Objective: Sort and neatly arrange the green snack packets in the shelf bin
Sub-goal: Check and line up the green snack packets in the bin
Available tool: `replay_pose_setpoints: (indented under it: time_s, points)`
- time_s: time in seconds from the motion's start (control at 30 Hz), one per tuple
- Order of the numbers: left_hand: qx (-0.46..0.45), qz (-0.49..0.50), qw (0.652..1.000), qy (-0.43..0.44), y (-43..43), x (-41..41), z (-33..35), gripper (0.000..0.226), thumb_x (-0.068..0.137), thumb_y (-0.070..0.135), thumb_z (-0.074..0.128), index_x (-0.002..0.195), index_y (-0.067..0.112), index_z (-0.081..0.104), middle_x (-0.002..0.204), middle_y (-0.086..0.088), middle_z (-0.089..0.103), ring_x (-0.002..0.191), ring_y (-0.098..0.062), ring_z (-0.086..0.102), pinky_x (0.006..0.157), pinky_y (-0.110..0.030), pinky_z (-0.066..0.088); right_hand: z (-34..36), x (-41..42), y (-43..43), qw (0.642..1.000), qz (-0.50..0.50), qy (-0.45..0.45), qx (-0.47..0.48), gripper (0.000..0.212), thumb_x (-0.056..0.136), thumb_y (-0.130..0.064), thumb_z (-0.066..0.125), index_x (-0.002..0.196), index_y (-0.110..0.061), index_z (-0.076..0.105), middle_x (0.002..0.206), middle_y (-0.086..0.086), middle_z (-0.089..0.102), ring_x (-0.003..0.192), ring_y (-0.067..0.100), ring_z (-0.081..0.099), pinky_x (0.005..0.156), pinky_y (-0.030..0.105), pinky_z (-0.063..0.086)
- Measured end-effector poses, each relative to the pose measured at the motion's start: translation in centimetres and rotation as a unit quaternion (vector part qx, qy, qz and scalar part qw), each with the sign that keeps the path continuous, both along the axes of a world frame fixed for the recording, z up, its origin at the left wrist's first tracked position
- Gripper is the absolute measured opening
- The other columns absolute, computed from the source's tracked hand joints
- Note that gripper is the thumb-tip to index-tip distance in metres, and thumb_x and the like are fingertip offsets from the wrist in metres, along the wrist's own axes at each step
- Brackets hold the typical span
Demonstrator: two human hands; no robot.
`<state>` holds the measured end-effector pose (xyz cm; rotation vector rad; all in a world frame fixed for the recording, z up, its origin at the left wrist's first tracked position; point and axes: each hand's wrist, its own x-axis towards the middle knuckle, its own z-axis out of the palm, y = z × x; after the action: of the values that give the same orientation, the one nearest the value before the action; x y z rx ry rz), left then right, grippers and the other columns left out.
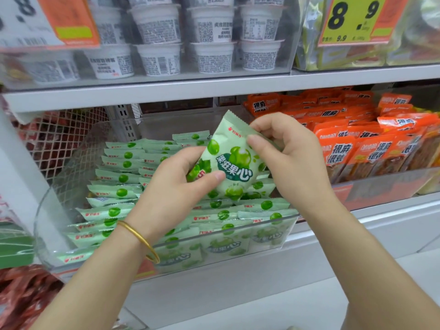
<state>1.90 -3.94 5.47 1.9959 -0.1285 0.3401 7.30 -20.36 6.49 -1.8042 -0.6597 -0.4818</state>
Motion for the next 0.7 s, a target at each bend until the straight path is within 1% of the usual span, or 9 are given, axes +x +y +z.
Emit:
replay_pose_setpoints:
  time_s: [0.03,0.1,0.13,0.2,0.27,0.3,0.4,0.53,0.7]
  points:
    - [-0.016,0.004,1.0,0.004,0.2,-0.1,0.0,0.022,0.083,0.016,0.066,0.104,0.025,0.066,0.102,0.009,0.07,0.097,-0.007,0.065,0.092,-0.037,0.05,-0.1,0.0,0.2,0.999,0.014,0.022,0.028,0.019,0.086,-0.008,0.061,0.089,-0.027,0.061,0.085,-0.013,0.063,0.084,0.007,0.063,0.077,0.03,0.052]
    - [-0.059,0.0,0.998,0.017,0.5,-0.2,-0.1,0.019,0.085,0.016,0.064,0.103,0.02,0.067,0.101,0.005,0.072,0.097,-0.013,0.066,0.092,-0.038,0.05,-0.1,0.1,0.4,0.994,0.046,0.06,0.076,0.025,0.086,-0.007,0.063,0.099,-0.029,0.063,0.094,-0.007,0.064,0.09,0.011,0.063,0.078,0.029,0.053]
    - [-0.083,-0.008,0.996,0.023,0.6,-0.3,-0.1,0.019,0.086,0.016,0.062,0.104,0.018,0.067,0.102,0.004,0.072,0.097,-0.014,0.067,0.092,-0.036,0.051,-0.1,0.1,0.5,0.991,0.065,0.078,0.089,0.029,0.087,-0.007,0.063,0.106,-0.029,0.062,0.1,-0.004,0.063,0.092,0.012,0.063,0.076,0.028,0.054]
    - [-0.122,-0.024,0.992,0.024,0.8,-0.3,-0.1,0.022,0.086,0.018,0.059,0.106,0.014,0.066,0.103,0.003,0.072,0.097,-0.013,0.067,0.089,-0.03,0.051,-0.1,-0.1,0.6,0.979,0.126,0.124,0.104,0.032,0.089,-0.006,0.061,0.112,-0.028,0.061,0.109,-0.004,0.062,0.088,0.009,0.064,0.064,0.024,0.053]
    - [-0.149,-0.043,0.988,0.022,0.9,-0.3,-0.1,0.026,0.084,0.021,0.057,0.108,0.013,0.065,0.105,0.002,0.072,0.097,-0.013,0.067,0.088,-0.027,0.052,0.0,-0.3,0.9,0.964,0.183,0.158,0.114,0.03,0.089,-0.003,0.057,0.11,-0.024,0.064,0.107,-0.003,0.064,0.081,0.007,0.066,0.056,0.023,0.053]
    - [-0.159,-0.054,0.986,0.023,1.0,-0.3,-0.1,0.028,0.083,0.022,0.057,0.109,0.013,0.064,0.105,0.002,0.072,0.097,-0.014,0.067,0.088,-0.026,0.052,0.0,-0.4,1.0,0.959,0.194,0.169,0.122,0.029,0.089,-0.002,0.057,0.107,-0.023,0.065,0.104,-0.002,0.067,0.08,0.009,0.067,0.055,0.025,0.054]
    - [-0.172,-0.089,0.981,0.032,1.2,-0.4,-0.1,0.035,0.079,0.023,0.058,0.113,0.012,0.062,0.109,0.001,0.071,0.099,-0.014,0.066,0.086,-0.024,0.052,-0.2,-0.2,1.2,0.949,0.182,0.197,0.169,0.027,0.086,-0.001,0.059,0.099,-0.022,0.068,0.095,-0.002,0.071,0.08,0.016,0.068,0.064,0.036,0.057]
    - [-0.159,-0.114,0.98,0.033,1.2,-0.6,0.1,0.039,0.077,0.02,0.059,0.115,0.009,0.059,0.11,0.002,0.07,0.101,-0.012,0.066,0.082,-0.017,0.05,-0.6,0.0,1.0,0.939,0.173,0.219,0.199,0.021,0.088,-0.006,0.057,0.095,-0.021,0.07,0.09,0.0,0.071,0.076,0.018,0.065,0.057,0.032,0.055]
    - [-0.153,-0.107,0.982,0.027,1.0,-0.7,0.1,0.036,0.078,0.017,0.059,0.113,0.007,0.061,0.107,-0.002,0.071,0.095,-0.014,0.068,0.077,-0.018,0.052,-0.5,-0.3,0.7,0.94,0.175,0.218,0.196,0.022,0.09,-0.005,0.055,0.094,-0.02,0.07,0.09,0.001,0.07,0.076,0.018,0.065,0.055,0.033,0.054]
